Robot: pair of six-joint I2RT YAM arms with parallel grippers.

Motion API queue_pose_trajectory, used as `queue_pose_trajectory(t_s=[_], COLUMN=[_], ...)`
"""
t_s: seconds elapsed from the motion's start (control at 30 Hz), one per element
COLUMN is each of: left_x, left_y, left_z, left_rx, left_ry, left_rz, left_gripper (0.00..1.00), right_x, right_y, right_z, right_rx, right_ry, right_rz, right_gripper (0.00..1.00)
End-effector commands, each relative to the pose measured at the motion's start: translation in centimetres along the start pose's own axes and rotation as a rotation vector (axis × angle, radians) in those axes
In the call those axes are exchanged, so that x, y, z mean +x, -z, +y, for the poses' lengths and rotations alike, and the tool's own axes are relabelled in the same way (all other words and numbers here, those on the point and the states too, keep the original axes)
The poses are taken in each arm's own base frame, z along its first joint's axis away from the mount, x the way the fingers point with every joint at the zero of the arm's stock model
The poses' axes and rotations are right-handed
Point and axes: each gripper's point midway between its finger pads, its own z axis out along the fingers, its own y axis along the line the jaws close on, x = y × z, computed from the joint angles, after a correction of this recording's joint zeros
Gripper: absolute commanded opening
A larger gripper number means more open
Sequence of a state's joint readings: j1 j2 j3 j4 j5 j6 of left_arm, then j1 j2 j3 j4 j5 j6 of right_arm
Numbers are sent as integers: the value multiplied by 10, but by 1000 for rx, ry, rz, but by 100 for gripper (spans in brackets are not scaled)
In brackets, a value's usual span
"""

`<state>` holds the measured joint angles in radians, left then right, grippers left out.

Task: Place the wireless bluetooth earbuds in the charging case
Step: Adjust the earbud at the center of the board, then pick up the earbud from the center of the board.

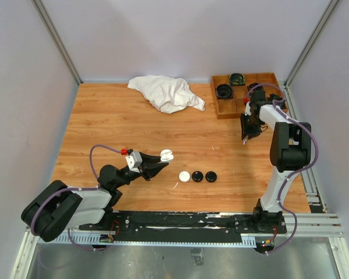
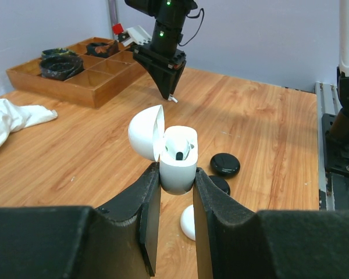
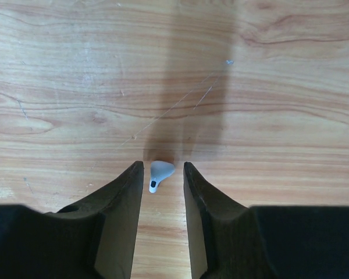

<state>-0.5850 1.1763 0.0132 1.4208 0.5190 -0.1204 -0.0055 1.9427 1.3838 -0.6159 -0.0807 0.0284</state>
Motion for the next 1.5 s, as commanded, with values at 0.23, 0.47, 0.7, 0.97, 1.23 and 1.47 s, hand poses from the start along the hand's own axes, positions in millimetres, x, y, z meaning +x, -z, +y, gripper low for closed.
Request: queue_pose_trajectory(t_s=[0.23,0.47,0.7,0.97,1.23,1.47], left_x=[-17,-16,-17,-25,-29,-35], left_y=[-7,-6,-7,-4,-2,-3], left_z=[-3,-3,-3,-7,-7,-5], left_rx=[29,31,33,39,29,19], left_ry=[-32,-32,-30,-22,-21,-9], left_rz=[-55,-53,-53,-96,-125,-155], left_gripper=[0,0,0,0,0,0], right_x=[16,20,25,11,-1,-7], right_y=[-14,-20,-15,13,52,102], right_z=[8,6,8,28,64,106], right_rx=[-25,-18,-12,-52,-109,-159], right_ry=[20,22,23,23,56,142], right_rz=[105,126,126,-7,-169,-328], right_gripper=[31,29,22,20,19,18])
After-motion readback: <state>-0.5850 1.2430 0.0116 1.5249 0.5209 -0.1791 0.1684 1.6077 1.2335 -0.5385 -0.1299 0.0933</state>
